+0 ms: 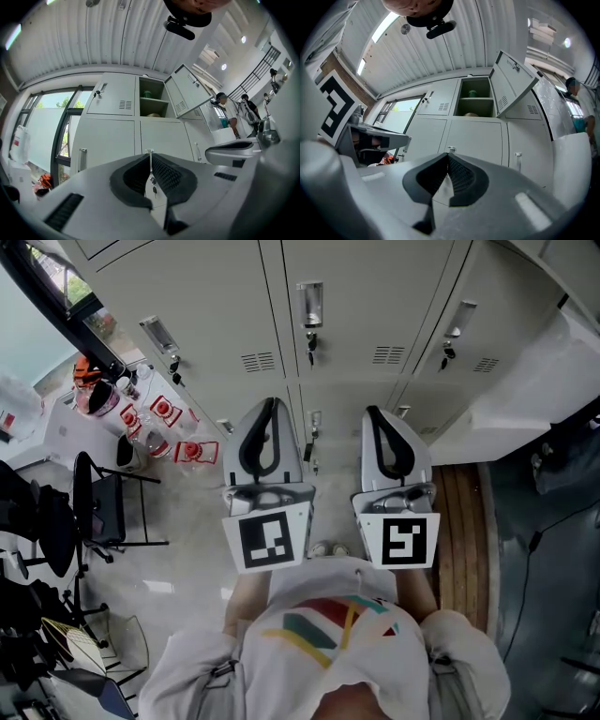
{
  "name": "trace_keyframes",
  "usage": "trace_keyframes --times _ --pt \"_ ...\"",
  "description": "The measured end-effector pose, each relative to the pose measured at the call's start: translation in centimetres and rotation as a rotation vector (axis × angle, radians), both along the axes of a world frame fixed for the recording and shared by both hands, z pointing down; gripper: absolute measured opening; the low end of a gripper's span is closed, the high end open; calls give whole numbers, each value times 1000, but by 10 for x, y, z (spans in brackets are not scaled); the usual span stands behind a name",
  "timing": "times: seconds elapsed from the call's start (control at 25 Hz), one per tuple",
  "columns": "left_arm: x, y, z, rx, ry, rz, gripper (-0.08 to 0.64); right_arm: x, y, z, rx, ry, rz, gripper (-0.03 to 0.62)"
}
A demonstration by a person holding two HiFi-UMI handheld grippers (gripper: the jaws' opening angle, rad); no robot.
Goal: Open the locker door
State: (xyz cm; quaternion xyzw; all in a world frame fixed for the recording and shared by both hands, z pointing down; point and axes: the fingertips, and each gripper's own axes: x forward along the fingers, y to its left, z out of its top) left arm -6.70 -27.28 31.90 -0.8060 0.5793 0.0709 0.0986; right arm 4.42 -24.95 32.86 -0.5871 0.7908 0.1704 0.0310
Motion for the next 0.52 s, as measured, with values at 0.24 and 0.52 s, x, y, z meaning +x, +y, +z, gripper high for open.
trace_keyframes --times 0.24,0.52 --pt "5 -3 0 0 4 12 23 1 -3 1 -5 -1 2 5" --pt "5 -6 1 -9 8 15 23 3 -6 3 -21 3 3 5"
